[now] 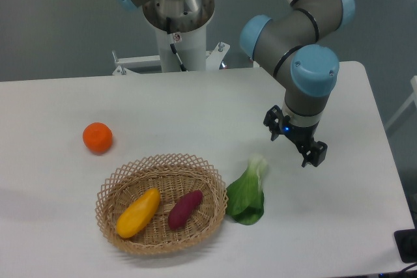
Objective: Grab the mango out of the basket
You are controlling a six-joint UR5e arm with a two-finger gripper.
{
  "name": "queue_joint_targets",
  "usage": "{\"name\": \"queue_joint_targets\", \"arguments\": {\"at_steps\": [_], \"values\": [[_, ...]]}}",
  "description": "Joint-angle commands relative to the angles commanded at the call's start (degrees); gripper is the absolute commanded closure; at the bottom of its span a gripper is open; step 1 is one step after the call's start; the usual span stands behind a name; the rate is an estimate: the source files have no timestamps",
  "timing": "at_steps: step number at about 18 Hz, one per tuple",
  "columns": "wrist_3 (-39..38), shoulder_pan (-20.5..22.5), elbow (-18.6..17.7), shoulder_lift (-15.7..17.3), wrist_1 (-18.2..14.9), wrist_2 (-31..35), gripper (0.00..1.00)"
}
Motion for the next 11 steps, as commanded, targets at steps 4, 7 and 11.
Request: {"name": "queue_joint_targets", "arguments": {"at_steps": [4,7,11], "values": [[0.0,0.0,-0.1,0.1,-0.1,0.0,0.00],[-0.4,-0.1,0.0,0.1,-0.3,0.1,0.00],[-3.8,-0.3,-0.4,0.3,-0.9,-0.5,0.00]]}}
